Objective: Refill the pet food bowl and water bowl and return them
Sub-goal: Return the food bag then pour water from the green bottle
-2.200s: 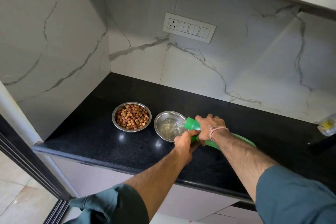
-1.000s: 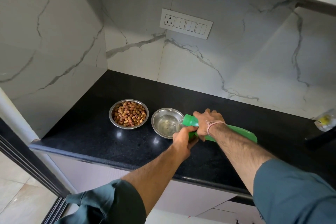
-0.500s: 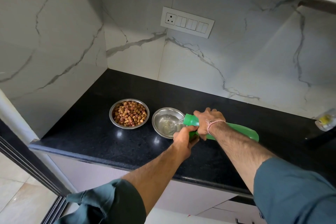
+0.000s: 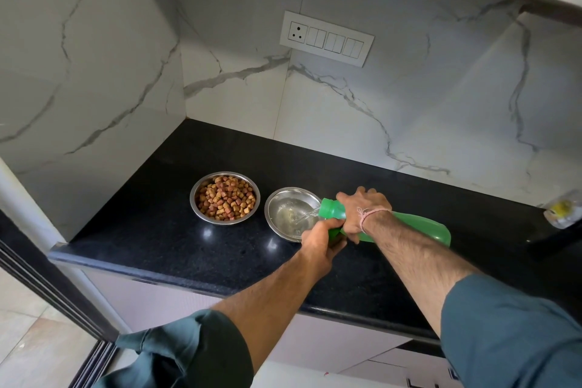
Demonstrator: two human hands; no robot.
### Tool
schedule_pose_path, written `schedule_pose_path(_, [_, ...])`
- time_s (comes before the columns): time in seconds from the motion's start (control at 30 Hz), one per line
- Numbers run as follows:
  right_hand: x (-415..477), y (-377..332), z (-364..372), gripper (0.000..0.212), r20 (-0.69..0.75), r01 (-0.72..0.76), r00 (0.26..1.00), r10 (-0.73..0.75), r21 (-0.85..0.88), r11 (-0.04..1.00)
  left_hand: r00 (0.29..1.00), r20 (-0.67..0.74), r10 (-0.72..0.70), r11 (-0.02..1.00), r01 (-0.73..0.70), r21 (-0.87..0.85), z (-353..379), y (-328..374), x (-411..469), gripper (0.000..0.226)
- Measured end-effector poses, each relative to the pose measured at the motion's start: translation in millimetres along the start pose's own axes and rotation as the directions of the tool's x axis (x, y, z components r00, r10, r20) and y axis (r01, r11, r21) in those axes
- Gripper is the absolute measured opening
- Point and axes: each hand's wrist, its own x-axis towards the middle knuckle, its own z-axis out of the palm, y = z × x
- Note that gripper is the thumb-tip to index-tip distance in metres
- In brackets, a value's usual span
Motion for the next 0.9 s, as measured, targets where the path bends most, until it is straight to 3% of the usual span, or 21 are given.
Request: schedule_pose_path(0.9, [4.5, -8.1, -2.4, 0.092, 0.010, 0.006, 1.000, -0.005, -0.039, 0.999, 0.999, 0.024, -0.029, 0.999, 0.028, 0.025, -9.4, 5.1, 3.8, 0.035])
